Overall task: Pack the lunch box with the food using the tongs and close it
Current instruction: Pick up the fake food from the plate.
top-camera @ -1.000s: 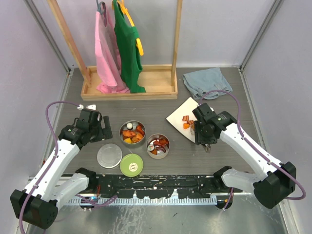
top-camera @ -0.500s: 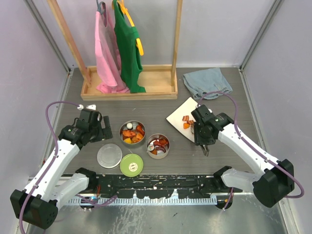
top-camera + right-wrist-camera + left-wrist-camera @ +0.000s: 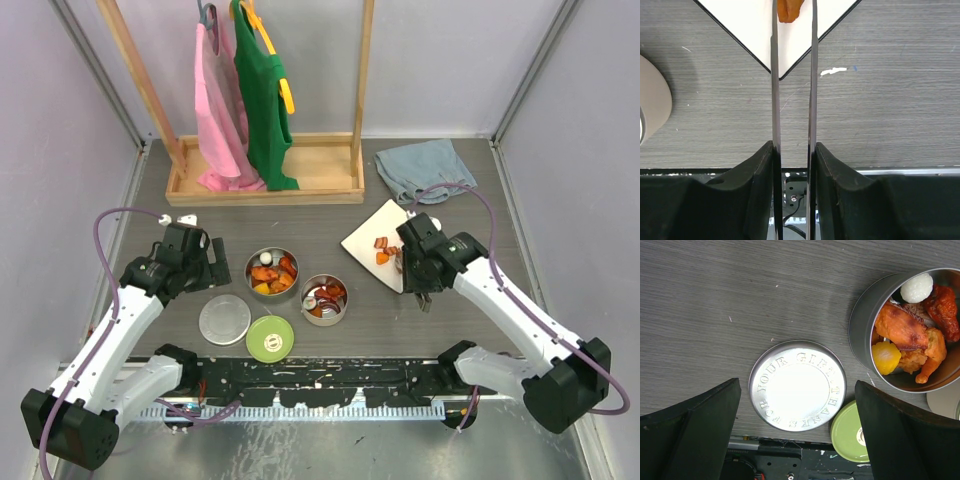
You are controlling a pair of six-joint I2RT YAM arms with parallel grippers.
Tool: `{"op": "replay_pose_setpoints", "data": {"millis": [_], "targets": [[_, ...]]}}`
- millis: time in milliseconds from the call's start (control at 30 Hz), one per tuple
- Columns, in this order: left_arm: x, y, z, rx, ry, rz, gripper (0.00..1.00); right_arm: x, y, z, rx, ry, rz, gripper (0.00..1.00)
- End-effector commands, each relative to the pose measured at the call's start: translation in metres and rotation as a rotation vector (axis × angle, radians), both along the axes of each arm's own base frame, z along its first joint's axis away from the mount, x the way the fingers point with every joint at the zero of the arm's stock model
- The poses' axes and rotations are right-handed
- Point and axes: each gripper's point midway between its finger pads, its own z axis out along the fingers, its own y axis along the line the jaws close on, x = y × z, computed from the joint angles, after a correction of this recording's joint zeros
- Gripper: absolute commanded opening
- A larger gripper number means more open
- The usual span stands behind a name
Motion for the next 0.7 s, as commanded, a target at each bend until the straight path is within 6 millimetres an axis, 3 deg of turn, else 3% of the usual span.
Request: {"op": "replay_pose_setpoints", "data": {"millis": [0, 400, 667], "targets": [[0.006, 0.0, 0.009, -0.002, -0.039, -0.003, 0.98, 0.017, -0.002, 0.033, 0.026, -0.136, -0.046, 0.33], [0.006, 0.0, 0.009, -0.003, -0.037, -0.004, 0.98, 0.02, 0.008, 0.052, 0.103, -0.201, -0.024, 0.32], [0.006, -0.001, 0.009, -0.005, -0.036, -0.005, 0.98, 0.017, 0.047, 0.071, 0.317, -0.228, 0.088, 0.31]]}}
